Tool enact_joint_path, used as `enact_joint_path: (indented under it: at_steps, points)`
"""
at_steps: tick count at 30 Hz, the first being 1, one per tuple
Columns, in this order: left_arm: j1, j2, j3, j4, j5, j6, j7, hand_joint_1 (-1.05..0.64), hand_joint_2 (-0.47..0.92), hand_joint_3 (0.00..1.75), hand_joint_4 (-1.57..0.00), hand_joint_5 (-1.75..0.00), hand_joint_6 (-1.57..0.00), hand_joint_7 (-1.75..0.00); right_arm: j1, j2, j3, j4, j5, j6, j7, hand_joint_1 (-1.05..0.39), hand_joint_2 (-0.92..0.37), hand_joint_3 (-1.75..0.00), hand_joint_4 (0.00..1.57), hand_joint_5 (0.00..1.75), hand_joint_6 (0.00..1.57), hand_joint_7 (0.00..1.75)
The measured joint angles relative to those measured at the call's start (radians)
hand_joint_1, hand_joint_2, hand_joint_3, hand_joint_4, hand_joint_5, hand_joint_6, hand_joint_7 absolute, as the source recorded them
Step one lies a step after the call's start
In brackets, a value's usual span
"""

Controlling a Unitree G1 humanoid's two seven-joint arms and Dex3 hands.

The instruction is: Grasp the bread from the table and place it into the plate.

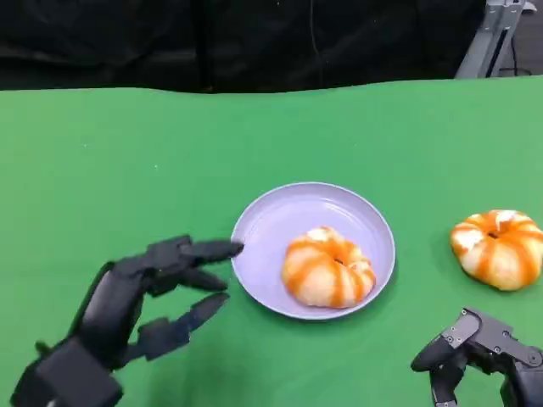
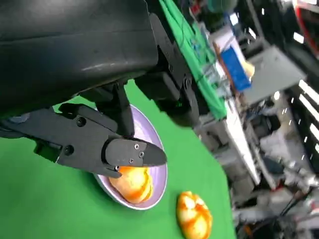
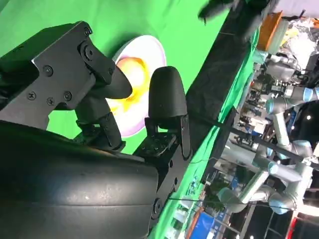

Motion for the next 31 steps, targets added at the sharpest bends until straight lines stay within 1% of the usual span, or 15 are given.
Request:
enact_joint_path:
  at_steps: [1,3,7,9,10,13,18,31]
  points:
    - [0.021,-0.010,0.006,-0.002,0.000,-0.015,0.008,0.00,0.58,0.99,-0.79,-1.38,-0.80,-1.08,0.000,0.000,-0.001,-0.001,0.000,0.000,0.000,0.08,-0.42,-1.25,0.80,1.68,0.75,1.32]
    - [0.058,-0.035,0.016,-0.004,0.000,-0.037,0.026,0.01,0.56,1.07,-0.79,-1.47,-0.77,-1.21,-0.001,0.000,-0.003,-0.003,0.001,0.000,0.000,0.09,-0.41,-1.26,0.80,1.68,0.76,1.32]
    - [0.118,-0.066,0.022,-0.025,-0.033,-0.037,0.030,0.02,0.57,1.10,-0.77,-1.54,-0.75,-1.30,-0.004,-0.002,-0.006,-0.003,0.006,0.000,0.003,0.09,-0.41,-1.26,0.80,1.68,0.76,1.32]
    - [0.126,-0.071,0.024,-0.031,-0.046,-0.030,0.030,0.02,0.56,1.17,-0.75,-1.66,-0.71,-1.42,-0.005,-0.003,-0.007,-0.003,0.010,0.000,0.005,0.09,-0.41,-1.26,0.80,1.68,0.76,1.31]
    - [0.132,-0.077,0.024,-0.035,-0.052,-0.021,0.030,0.02,0.56,1.18,-0.75,-1.68,-0.71,-1.44,-0.006,-0.006,-0.008,-0.002,0.018,0.000,0.007,0.09,-0.41,-1.26,0.80,1.68,0.76,1.31]
    - [0.151,-0.095,0.023,-0.037,-0.055,0.005,0.030,0.03,0.54,1.24,-0.75,-1.72,-0.70,-1.47,-0.008,-0.016,-0.013,-0.001,0.034,0.000,0.014,0.08,-0.42,-1.26,0.80,1.68,0.76,1.31]
    - [0.160,-0.101,0.022,-0.031,-0.052,0.002,0.030,0.03,0.50,1.27,-0.77,-1.71,-0.71,-1.46,-0.009,-0.018,-0.015,0.004,0.040,0.000,0.020,0.08,-0.42,-1.25,0.80,1.67,0.75,1.32]
    - [0.141,-0.094,0.025,0.028,-0.051,-0.042,0.018,0.01,0.50,1.23,-0.79,-1.69,-0.73,-1.40,-0.008,-0.018,-0.013,0.018,0.039,-0.002,0.022,0.07,-0.42,-1.25,0.80,1.67,0.75,1.33]
